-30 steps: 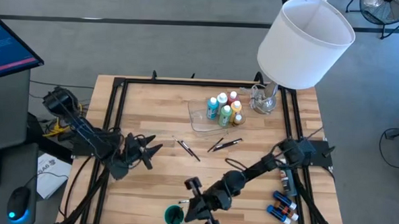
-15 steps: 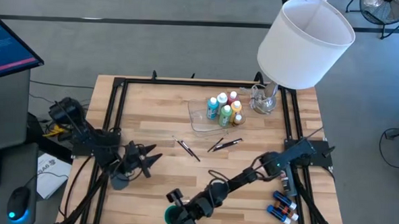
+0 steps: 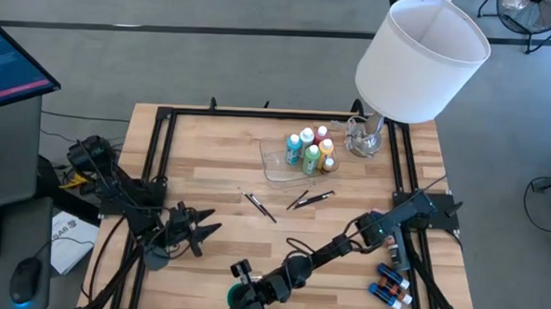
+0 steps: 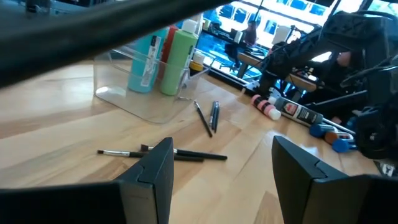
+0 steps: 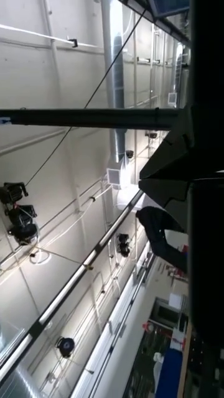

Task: Pick & Place Paint Supplies
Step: Put the silver paintbrush into the green cup

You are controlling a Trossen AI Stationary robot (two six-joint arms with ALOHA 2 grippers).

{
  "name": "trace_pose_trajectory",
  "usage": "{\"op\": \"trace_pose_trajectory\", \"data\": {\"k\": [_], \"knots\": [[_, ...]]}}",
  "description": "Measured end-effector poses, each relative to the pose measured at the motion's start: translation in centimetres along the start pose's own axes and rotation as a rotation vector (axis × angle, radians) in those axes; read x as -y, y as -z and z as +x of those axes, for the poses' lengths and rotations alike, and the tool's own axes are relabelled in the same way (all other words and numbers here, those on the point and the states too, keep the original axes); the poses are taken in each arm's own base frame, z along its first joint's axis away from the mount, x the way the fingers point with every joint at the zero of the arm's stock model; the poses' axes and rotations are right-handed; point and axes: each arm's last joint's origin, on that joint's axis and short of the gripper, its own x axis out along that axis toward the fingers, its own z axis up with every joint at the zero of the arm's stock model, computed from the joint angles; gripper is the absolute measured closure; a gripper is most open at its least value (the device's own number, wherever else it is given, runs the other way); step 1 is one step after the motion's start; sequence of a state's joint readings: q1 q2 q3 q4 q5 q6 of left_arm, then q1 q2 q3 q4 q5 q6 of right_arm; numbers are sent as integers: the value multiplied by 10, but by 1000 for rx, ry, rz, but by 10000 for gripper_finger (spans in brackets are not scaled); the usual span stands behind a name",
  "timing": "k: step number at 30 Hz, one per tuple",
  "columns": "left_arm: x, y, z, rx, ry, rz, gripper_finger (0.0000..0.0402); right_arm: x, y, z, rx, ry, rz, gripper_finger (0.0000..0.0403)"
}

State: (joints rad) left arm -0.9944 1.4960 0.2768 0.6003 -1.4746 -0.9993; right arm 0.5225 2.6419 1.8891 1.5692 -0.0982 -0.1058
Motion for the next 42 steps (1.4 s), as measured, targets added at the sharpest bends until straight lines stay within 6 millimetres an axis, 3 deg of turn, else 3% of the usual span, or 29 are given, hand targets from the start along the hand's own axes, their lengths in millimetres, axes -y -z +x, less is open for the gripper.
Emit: {"op": "trace_pose_trajectory", "data": {"k": [7, 16, 25, 42], "knots": [[0, 0, -3, -6, 13, 2, 238, 0, 16, -14, -50, 53, -16, 403], [1, 1, -3, -14, 20, 13, 238, -7, 16, -14, -49, 42, -31, 403], [1, 1, -4, -32, 34, 26, 238, 4, 30, -27, -88, 73, -30, 403], [1, 1, -4, -39, 40, 25, 238, 4, 29, -26, -83, 76, -5, 403]]}}
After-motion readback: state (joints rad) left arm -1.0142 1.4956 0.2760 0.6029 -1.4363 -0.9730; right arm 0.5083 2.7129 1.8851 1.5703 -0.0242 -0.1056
